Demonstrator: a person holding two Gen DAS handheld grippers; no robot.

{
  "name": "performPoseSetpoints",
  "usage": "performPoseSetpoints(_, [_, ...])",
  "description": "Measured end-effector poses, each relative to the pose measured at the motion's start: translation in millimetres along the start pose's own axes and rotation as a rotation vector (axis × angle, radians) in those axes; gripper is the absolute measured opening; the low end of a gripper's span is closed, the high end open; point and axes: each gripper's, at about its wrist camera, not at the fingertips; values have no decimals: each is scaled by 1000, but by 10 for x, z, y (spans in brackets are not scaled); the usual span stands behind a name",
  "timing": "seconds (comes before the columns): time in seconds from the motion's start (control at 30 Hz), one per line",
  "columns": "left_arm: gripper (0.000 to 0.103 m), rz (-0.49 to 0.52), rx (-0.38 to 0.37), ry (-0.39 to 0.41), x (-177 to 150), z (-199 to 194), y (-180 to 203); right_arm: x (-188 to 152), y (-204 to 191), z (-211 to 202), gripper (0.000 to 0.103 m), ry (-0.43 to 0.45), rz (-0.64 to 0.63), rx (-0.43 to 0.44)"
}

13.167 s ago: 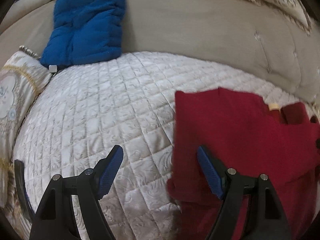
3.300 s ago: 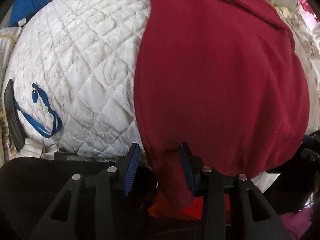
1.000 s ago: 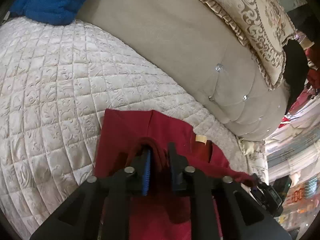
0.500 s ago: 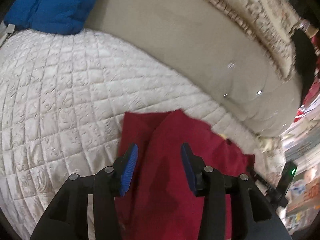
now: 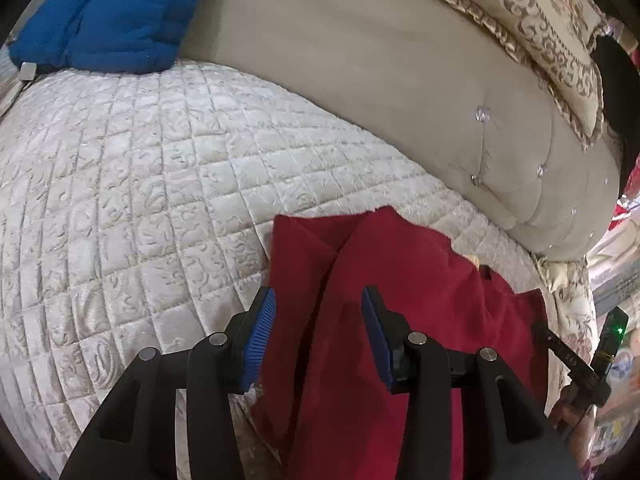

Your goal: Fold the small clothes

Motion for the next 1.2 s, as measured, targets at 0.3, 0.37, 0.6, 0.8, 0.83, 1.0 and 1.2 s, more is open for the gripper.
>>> performPoseSetpoints(0.3, [22, -21, 87, 31, 40, -55, -172, 70, -143, -140, 46, 55, -5, -177])
performPoseSetpoints(0.37, [22, -5, 113, 66, 49, -101, -170, 137, -403, -392, 55, 159, -10, -121])
performPoseSetpoints(0.6, [22, -9, 159, 90, 61, -139, -241, 135, -1666, 29, 58, -23, -151, 228])
performPoseSetpoints(0.8, [22, 9, 252, 135, 88, -187, -303, -41, -2589, 731, 58, -208, -179, 330])
performPoseSetpoints(0.83, [22, 8, 256, 139, 91, -195, -314, -74, -2699, 856, 59, -236, -183, 332])
performPoseSetpoints(1.0, [22, 26, 281, 152, 97, -213, -328, -124, -2921, 1196, 52, -243, -251, 258])
performPoseSetpoints(1.2, [22, 23, 267, 146, 124, -199, -341, 25, -2903, 1174, 5, -191, -241, 272])
Point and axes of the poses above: each gripper's, at about its wrist camera, not at the fingertips, and z roughly the way its jaws point, y to its right, x to its top, and after that the axes turned 3 degrees about x, right-handed
